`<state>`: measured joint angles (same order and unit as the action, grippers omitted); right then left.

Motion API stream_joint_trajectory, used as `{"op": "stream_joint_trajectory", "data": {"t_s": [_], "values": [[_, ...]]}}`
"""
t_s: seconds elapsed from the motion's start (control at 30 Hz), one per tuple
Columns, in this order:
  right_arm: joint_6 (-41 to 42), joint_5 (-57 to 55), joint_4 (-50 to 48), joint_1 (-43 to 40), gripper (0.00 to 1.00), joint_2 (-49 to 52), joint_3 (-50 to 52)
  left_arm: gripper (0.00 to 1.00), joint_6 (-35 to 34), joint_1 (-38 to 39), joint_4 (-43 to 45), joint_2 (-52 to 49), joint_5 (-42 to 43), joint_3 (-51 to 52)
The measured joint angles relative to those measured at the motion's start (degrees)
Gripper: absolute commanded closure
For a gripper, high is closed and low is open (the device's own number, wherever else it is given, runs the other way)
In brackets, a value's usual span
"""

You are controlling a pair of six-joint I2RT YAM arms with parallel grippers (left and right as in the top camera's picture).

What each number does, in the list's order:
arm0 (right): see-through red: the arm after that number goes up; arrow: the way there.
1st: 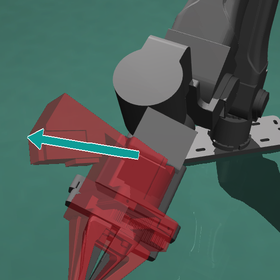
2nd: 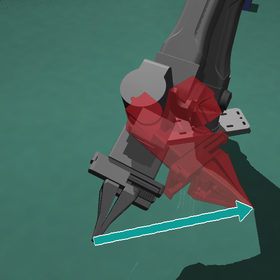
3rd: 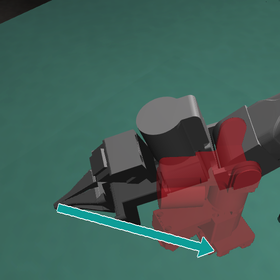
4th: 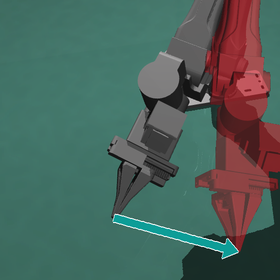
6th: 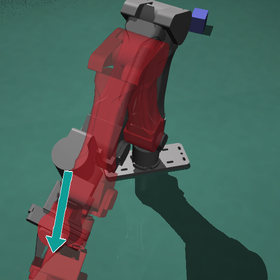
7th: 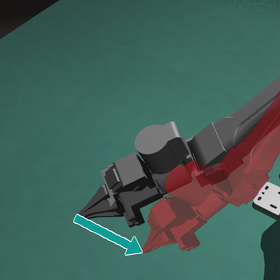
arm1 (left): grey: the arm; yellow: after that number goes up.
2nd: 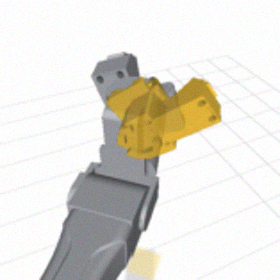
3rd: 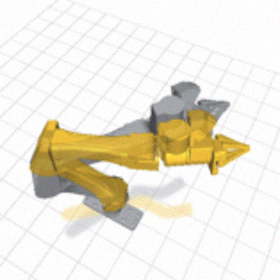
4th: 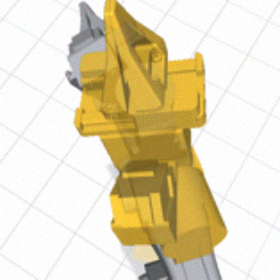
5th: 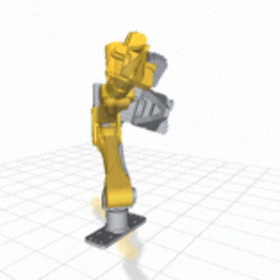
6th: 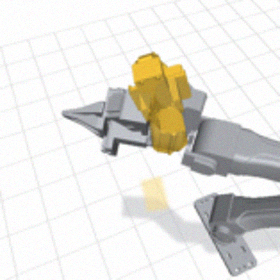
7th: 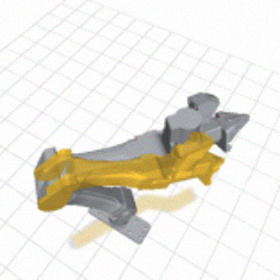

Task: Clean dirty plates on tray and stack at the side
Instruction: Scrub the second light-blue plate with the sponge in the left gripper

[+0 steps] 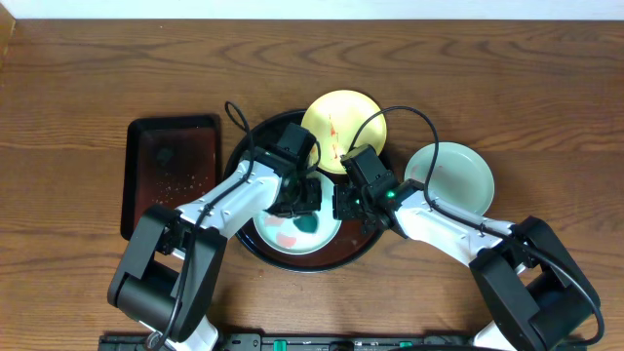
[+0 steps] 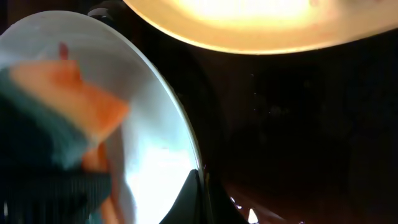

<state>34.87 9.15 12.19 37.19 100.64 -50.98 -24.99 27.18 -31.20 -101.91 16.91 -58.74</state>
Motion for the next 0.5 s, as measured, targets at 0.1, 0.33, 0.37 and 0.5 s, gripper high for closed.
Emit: {"op": "stream_joint_trajectory", "data": {"t_s": [0.1, 0.33, 0.37, 0.5], "values": [[0.0, 0.0, 0.0, 0.0, 0.99, 0.0, 0.0, 0.92, -1.8, 0.2, 3.7, 0.0, -6.0, 0.0], [0.0, 0.0, 0.0, 0.0, 0.99, 0.0, 0.0, 0.92, -4.9, 0.3, 12.9, 0.0, -24.5, 0.2], [0.0, 0.0, 0.0, 0.0, 0.99, 0.0, 0.0, 0.92, -5.0, 0.3, 13.3, 0.0, -26.0, 0.2], [0.0, 0.0, 0.0, 0.0, 0.99, 0.0, 0.0, 0.92, -5.1, 0.3, 13.4, 0.0, -29.7, 0.2]]}}
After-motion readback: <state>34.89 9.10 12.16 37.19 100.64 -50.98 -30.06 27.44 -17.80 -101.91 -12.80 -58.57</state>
